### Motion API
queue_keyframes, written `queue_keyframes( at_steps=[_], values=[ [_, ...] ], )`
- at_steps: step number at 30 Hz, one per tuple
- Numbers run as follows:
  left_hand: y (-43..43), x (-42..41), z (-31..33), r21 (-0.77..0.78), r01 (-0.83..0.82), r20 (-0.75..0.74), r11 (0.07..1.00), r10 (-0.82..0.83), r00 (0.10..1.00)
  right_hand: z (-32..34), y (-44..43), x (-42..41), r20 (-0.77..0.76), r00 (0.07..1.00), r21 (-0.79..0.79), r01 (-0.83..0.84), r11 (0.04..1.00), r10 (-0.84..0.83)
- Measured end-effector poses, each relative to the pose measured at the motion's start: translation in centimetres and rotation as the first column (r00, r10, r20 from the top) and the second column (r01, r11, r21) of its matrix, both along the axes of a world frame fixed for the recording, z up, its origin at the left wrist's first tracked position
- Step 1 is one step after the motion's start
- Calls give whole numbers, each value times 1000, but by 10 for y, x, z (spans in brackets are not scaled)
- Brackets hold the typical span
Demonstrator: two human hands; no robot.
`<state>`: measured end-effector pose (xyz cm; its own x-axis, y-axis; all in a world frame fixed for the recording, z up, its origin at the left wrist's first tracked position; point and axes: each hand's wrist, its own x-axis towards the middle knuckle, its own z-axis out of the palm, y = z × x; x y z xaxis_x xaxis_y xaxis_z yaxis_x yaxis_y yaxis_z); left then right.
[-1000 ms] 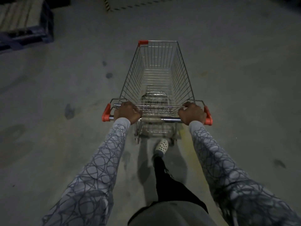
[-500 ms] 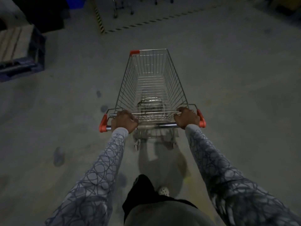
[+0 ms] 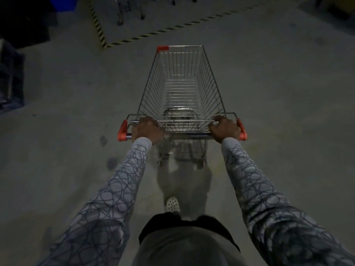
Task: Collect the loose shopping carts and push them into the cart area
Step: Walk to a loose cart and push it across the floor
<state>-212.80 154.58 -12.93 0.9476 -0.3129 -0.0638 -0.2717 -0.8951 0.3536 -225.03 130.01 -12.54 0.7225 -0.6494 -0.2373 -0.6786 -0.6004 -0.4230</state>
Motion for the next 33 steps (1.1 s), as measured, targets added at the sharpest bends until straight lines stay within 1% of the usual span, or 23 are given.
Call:
queue_keyframes(
  at_steps=[5,8,10,14,17,20,22,24,28,31,33],
  values=[
    [-68,145,-6,5,91,-125,996,-90,988,4,-63,124,-21,997,40,79,996,-79],
    [-119,227,-10,26,133,-120,991,-129,984,4,-112,204,-33,991,37,128,991,-127],
    [-158,282,-9,17,144,-97,989,-142,985,0,-150,259,-13,989,14,146,989,-146],
    [-236,399,-10,-3,122,-85,992,-122,989,-1,-228,373,18,991,-25,130,991,-130],
    [-288,480,-12,-19,115,-122,993,-117,986,1,-283,453,5,993,8,114,993,-114],
    [-330,549,-14,-31,143,-145,989,-146,979,10,-332,524,-33,995,39,90,995,-89],
    [-359,590,-12,-33,154,-129,988,-157,979,17,-361,568,-74,996,53,61,997,-57],
    [-392,635,-9,-23,130,-102,991,-132,986,19,-390,615,-97,995,61,46,997,-40],
    [-451,740,-13,9,125,-16,992,-125,992,12,-445,717,-55,998,27,34,999,-33],
    [-494,836,-20,40,111,47,993,-113,993,7,-483,804,-41,998,-10,49,999,-49],
    [-525,901,-22,28,103,97,994,-105,990,6,-509,861,-34,998,-20,58,998,-58]
  ],
)
